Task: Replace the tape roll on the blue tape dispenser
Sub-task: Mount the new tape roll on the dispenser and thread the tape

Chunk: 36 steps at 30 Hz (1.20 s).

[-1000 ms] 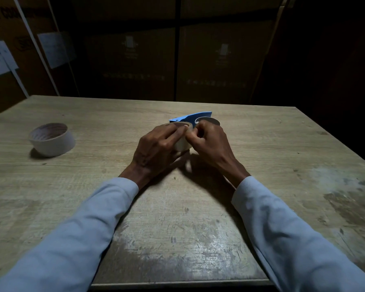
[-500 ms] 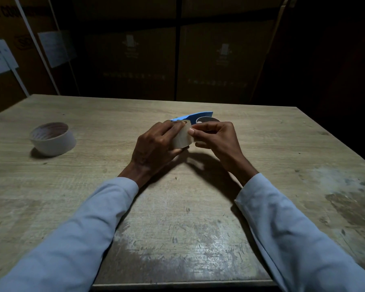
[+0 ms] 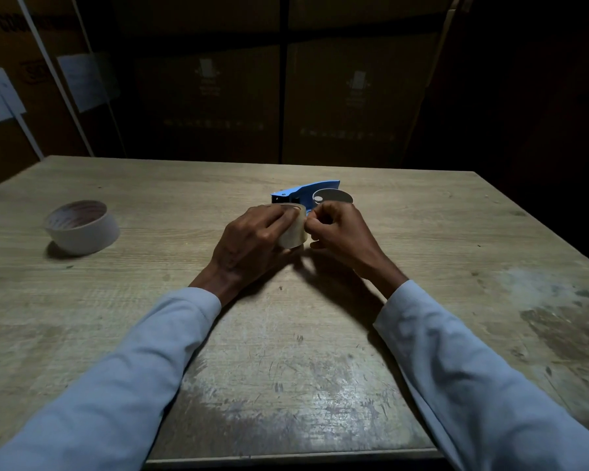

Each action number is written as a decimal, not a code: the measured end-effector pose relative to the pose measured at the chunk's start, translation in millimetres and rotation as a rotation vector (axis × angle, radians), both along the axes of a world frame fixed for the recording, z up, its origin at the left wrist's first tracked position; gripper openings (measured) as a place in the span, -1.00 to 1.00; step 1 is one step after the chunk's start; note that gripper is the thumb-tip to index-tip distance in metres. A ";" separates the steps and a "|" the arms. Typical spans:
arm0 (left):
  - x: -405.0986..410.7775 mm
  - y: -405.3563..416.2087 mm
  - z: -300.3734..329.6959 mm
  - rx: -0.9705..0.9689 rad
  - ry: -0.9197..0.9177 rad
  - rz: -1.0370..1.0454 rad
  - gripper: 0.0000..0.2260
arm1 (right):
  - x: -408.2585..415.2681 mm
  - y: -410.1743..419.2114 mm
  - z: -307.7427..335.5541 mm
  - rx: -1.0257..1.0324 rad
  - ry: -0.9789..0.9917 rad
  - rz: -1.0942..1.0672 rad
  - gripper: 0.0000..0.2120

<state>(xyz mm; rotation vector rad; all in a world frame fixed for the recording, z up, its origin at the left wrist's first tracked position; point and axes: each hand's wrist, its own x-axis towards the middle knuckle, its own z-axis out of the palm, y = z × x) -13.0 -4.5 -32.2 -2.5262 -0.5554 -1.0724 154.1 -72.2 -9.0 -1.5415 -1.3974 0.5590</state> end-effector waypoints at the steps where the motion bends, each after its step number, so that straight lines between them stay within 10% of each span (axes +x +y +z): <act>1: 0.2 -0.2 0.1 -0.003 -0.006 -0.004 -0.44 | 0.2 0.8 -1.3 0.004 -0.032 -0.008 -0.87; 9: 0.1 0.7 1.6 -0.105 -0.044 0.041 -0.43 | -3.9 4.6 1.8 0.047 -0.170 -0.066 -0.86; 15: -2.3 5.7 0.6 -0.180 -0.107 0.057 -0.42 | 9.6 -0.1 8.2 0.072 0.203 0.011 -0.84; 36: -0.5 8.3 -2.1 -0.154 -0.078 0.030 -0.41 | 7.8 3.1 5.4 0.057 -0.017 -0.035 -0.91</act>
